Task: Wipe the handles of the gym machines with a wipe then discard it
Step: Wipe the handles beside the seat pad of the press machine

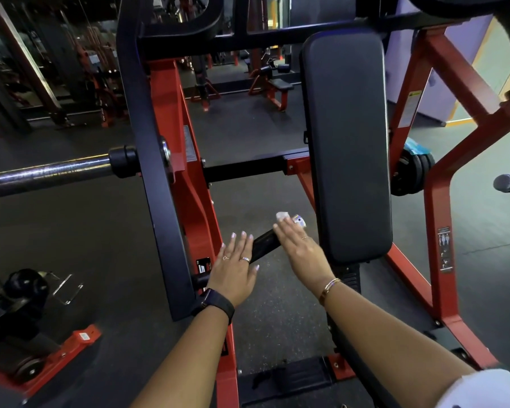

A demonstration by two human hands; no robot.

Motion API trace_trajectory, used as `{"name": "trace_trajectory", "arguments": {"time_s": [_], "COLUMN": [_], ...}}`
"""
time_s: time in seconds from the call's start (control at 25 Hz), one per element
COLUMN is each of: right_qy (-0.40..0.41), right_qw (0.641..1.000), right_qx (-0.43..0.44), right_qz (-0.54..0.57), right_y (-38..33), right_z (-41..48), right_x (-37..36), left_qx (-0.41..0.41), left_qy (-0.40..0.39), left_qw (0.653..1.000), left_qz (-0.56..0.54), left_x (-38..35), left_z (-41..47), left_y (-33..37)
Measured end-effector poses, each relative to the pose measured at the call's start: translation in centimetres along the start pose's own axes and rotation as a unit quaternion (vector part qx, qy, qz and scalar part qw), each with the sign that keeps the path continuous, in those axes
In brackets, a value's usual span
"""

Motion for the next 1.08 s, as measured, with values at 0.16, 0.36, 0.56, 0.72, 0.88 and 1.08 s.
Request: {"name": "trace_trajectory", "arguments": {"time_s": [0.16, 0.36, 0.56, 0.72, 0.88, 1.08], "right_qy": [0.03, 0.094, 0.045, -0.012, 0.103, 0.06], "right_qw": [0.994, 0.885, 0.886, 0.847, 0.82, 0.842], "right_qx": [-0.096, -0.386, -0.291, -0.334, -0.396, -0.343], "right_qz": [0.046, 0.243, 0.358, 0.413, 0.401, 0.412], "right_y": [1.7, 5.3, 3.2, 5.0, 4.3, 3.5], "right_z": [-0.4, -0.2, 0.9, 2.5, -0.7, 1.4], "right_x": [0.8, 1.1, -0.3, -1.1, -1.4, -1.7], "left_qx": [-0.055, -0.087, -0.082, -0.099, -0.103, -0.104], "left_qy": [0.014, 0.015, 0.006, 0.01, 0.018, 0.021], "left_qw": [0.998, 0.995, 0.995, 0.995, 0.994, 0.994], "left_qz": [0.03, 0.042, 0.048, 0.027, 0.026, 0.029], "left_x": [0.6, 1.1, 0.1, -0.1, -0.4, -0.5], "left_z": [1.5, 3.8, 4.1, 4.1, 4.1, 4.1], "left_y": [2.4, 4.3, 3.7, 3.5, 3.5, 3.5]}}
Point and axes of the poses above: each hand's wrist, its own z-axis towards the middle knuckle, its own x-axis out of the back of the hand, y = z × x, the point moved 4 cm from there along z, towards the middle knuckle, and after that the axes turned 7 degrees about x, right-handed, at the moved point
